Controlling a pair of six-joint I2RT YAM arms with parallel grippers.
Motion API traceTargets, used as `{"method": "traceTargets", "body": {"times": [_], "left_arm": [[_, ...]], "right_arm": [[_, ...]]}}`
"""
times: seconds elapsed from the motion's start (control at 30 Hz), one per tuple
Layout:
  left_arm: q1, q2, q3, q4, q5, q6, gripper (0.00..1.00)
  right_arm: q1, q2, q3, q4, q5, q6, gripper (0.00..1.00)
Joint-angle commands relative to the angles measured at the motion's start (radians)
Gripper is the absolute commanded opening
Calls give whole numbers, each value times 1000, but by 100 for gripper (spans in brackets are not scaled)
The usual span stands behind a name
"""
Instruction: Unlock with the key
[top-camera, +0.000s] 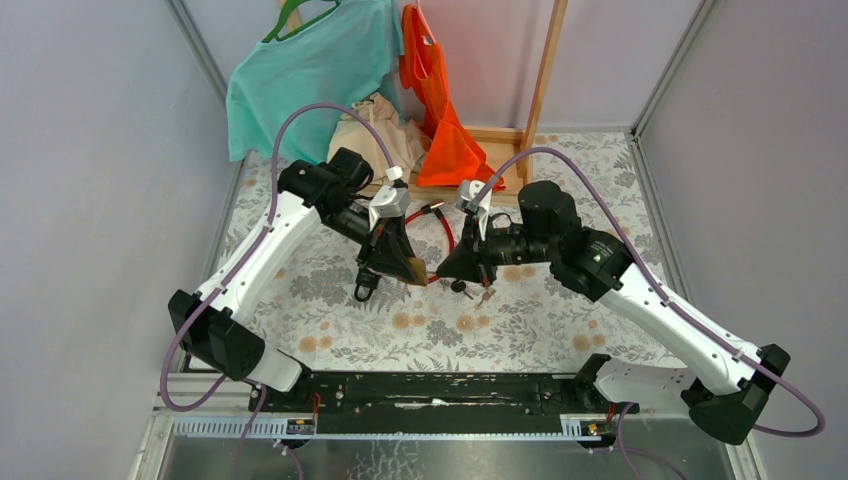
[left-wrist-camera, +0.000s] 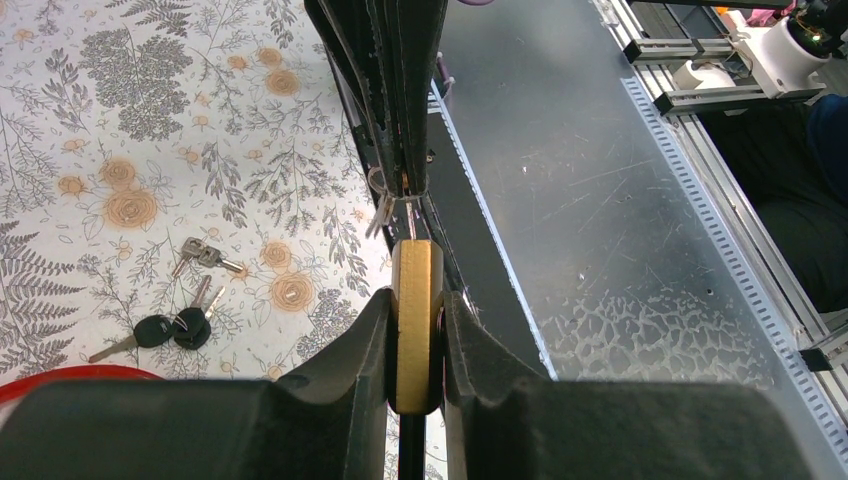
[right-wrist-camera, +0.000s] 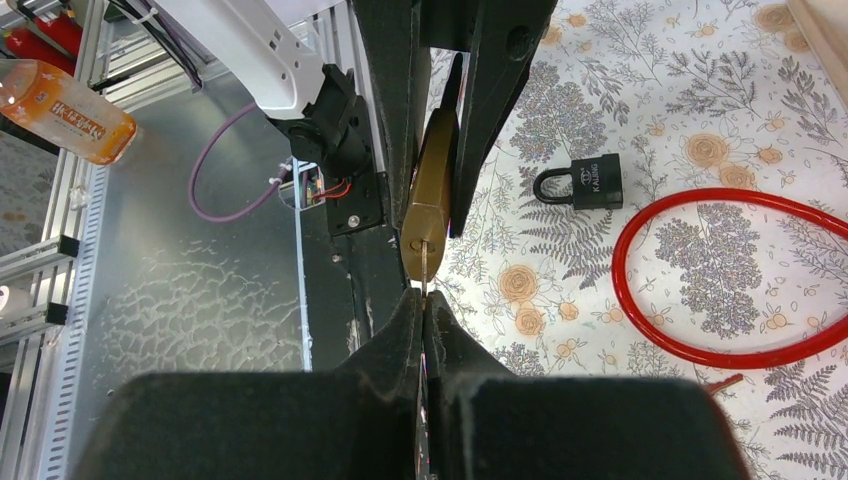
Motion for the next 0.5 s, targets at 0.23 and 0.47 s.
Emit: {"method": "traceTargets", "body": {"times": [0.23, 0.47], "left_arm": [[3, -3, 29, -15, 104, 0, 0], [3, 7, 33, -15, 117, 2, 0]], "right_arm": [[-6, 30, 19, 90, -32, 25, 0], [7, 49, 8, 139, -41, 50, 0]]}}
